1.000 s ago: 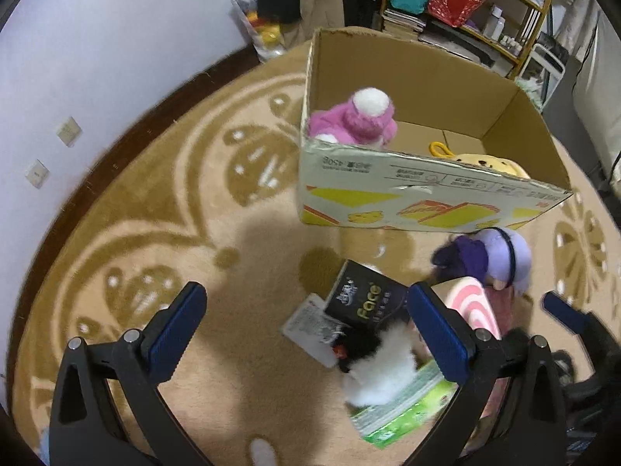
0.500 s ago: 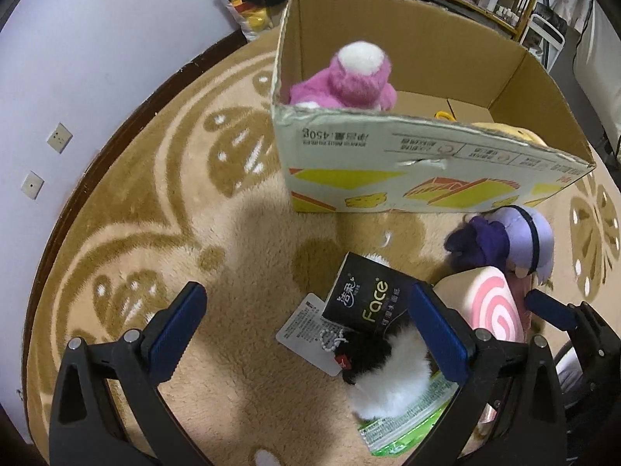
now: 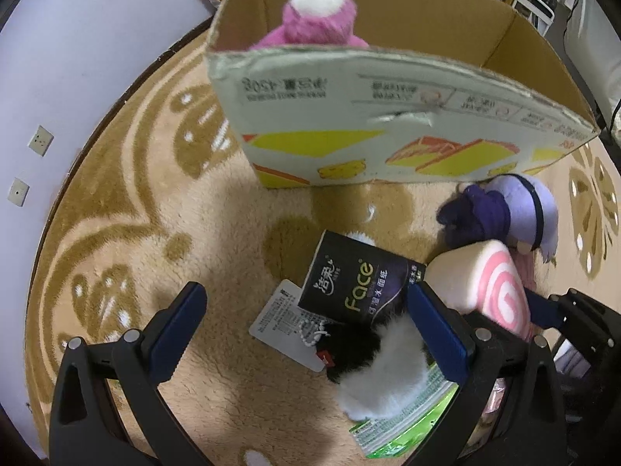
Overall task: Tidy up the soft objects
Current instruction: 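Lower both tools back toward the remaining items beside the box, then grasp the pink swirl cushion with the right tool while the left tool grasps the black Face tissue pack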
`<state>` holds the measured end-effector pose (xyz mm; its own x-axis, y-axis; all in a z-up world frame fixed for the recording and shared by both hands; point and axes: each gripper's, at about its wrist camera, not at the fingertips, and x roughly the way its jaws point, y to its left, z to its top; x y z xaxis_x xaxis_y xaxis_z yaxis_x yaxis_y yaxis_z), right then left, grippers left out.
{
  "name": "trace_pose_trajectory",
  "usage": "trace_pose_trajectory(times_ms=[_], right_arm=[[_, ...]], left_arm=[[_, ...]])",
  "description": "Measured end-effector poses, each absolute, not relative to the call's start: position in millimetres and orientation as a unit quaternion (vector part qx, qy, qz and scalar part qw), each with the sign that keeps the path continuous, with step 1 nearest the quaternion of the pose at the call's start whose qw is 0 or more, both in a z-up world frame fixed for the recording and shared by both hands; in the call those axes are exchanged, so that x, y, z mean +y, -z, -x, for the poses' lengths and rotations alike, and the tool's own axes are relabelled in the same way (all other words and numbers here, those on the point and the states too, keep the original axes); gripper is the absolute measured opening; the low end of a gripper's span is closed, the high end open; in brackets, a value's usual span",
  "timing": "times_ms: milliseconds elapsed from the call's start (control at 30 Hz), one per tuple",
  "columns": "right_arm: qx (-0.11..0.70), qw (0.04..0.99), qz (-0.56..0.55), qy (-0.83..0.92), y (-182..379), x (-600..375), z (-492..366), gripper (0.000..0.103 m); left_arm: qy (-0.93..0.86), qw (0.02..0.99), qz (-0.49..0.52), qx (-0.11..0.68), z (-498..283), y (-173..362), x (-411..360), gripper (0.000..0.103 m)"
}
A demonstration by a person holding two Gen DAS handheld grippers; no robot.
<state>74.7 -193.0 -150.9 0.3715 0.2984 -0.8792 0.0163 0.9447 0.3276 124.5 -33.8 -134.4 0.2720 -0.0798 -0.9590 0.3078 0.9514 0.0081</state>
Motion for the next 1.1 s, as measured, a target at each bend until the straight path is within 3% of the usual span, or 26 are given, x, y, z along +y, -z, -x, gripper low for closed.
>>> trace_pose_trajectory(times_ms=[900,1000,1067,1100], right_arm=[[0.553,0.809,-0.183,-0.082,147,-222,-71,0.036],[0.551,0.811,-0.180,-0.084,145,-221,-71,0.035],[0.549,0.813,-0.176,-0.085,143,-221,-69,0.034],[0.547,0.814,-0.177,-0.085,142,-221,-69,0.034]], left_arm=[[0.133,0.778,-0.108,0.605,-136,177,-64,0.101],[0.127,0.781,-0.111,0.601,-137,180,-66,0.085],[0.128,0.785,-0.116,0.595,-136,179,-68,0.068],[0.128,0.788,-0.116,0.590,-136,177,-68,0.066]])
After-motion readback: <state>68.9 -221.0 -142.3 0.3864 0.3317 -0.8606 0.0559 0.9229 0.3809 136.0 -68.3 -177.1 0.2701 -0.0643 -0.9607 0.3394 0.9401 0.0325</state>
